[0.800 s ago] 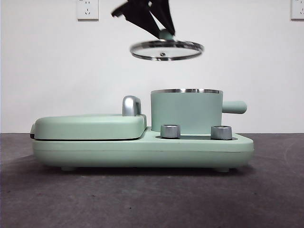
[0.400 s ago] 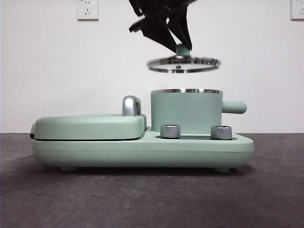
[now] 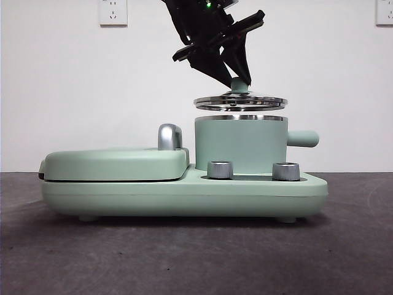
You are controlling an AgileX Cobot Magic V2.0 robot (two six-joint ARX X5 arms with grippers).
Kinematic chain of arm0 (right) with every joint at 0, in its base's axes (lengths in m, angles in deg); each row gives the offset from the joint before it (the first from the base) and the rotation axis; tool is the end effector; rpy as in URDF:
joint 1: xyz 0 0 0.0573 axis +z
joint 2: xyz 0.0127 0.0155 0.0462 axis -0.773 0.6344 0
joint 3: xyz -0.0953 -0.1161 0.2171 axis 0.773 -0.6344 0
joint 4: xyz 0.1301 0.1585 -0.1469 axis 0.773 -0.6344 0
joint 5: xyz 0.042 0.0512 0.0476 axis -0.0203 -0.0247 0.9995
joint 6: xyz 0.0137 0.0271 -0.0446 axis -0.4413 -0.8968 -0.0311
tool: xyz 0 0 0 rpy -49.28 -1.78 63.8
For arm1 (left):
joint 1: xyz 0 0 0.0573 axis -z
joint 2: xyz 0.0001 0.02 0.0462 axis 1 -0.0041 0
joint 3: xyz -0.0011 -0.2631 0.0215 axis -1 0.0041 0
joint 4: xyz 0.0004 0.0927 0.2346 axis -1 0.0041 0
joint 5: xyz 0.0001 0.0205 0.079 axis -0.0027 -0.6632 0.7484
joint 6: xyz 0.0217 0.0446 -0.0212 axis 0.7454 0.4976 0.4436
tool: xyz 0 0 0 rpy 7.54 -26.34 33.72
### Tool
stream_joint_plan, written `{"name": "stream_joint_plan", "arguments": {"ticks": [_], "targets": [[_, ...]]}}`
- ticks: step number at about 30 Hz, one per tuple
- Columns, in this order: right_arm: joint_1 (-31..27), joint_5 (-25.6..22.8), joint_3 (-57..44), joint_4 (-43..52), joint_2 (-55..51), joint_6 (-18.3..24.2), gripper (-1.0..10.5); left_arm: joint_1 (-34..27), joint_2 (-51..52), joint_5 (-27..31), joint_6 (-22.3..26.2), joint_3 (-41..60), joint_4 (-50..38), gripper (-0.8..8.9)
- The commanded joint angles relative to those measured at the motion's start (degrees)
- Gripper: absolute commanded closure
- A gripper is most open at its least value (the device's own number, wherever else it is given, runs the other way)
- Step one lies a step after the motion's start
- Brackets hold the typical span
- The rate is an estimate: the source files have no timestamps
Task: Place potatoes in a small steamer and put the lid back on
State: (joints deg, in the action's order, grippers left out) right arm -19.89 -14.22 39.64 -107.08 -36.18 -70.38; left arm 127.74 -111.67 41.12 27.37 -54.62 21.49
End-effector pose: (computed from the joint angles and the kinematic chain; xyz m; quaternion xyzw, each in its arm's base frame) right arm 0.0410 0.0238 0.3053 0.1062 0.2863 0.1978 0.9315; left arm 0.3616 -0.2867 0.3318 0.0967 0.3007 -0.3660 0.8753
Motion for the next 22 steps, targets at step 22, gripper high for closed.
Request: {"name": "stream_joint_plan", "arguments": {"ticks": [22], "targets": [[0.37, 0.15, 0.48, 0.59, 0.11, -1.66, 4.7, 0.24, -2.86, -0.15, 0.42, -1.90, -1.42, 7.96]]}}
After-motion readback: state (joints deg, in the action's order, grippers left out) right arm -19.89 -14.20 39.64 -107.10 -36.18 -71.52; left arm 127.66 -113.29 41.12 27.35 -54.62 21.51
